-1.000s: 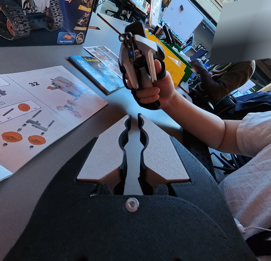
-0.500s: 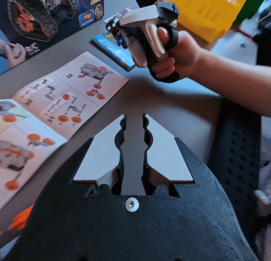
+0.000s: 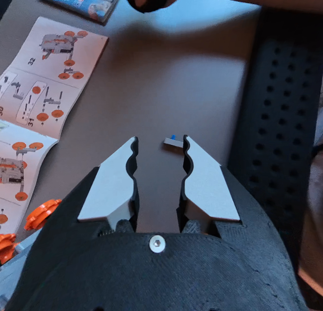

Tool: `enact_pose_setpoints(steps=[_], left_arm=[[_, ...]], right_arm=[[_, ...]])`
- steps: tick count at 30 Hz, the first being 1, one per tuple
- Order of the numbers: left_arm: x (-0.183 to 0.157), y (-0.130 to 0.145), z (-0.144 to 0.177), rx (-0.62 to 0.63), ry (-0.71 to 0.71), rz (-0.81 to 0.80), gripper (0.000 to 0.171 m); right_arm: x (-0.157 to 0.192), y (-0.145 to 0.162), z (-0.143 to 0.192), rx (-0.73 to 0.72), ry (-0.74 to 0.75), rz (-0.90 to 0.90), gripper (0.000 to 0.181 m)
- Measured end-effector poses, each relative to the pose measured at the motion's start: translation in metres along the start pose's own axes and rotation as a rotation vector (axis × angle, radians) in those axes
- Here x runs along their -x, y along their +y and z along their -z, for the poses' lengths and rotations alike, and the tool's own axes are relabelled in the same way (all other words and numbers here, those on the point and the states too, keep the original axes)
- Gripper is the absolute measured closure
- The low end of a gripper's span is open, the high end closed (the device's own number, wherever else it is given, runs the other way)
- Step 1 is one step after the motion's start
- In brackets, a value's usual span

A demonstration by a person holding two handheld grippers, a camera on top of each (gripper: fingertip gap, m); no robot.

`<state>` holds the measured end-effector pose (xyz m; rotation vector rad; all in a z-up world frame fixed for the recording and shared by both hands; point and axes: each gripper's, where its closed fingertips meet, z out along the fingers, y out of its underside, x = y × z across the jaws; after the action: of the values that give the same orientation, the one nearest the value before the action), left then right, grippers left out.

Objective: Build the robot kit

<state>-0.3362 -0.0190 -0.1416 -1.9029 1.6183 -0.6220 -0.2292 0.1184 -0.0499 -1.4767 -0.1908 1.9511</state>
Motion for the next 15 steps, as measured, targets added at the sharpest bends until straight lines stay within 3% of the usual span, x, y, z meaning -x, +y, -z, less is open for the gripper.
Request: enact_pose_setpoints(steps=[6, 15], left_arm=[[-0.013, 0.022, -0.018, 0.024, 0.071, -0.042, 0.122], [-0.022, 0.023, -0.025, -0.011, 0.086, -0.135, 0.131]], right_arm=[[-0.002, -0.001, 0.000, -0.006, -0.005, -0.017, 0.172], [-0.004, 0.003, -0.003, 0.002, -0.025, -0.038, 0.172]])
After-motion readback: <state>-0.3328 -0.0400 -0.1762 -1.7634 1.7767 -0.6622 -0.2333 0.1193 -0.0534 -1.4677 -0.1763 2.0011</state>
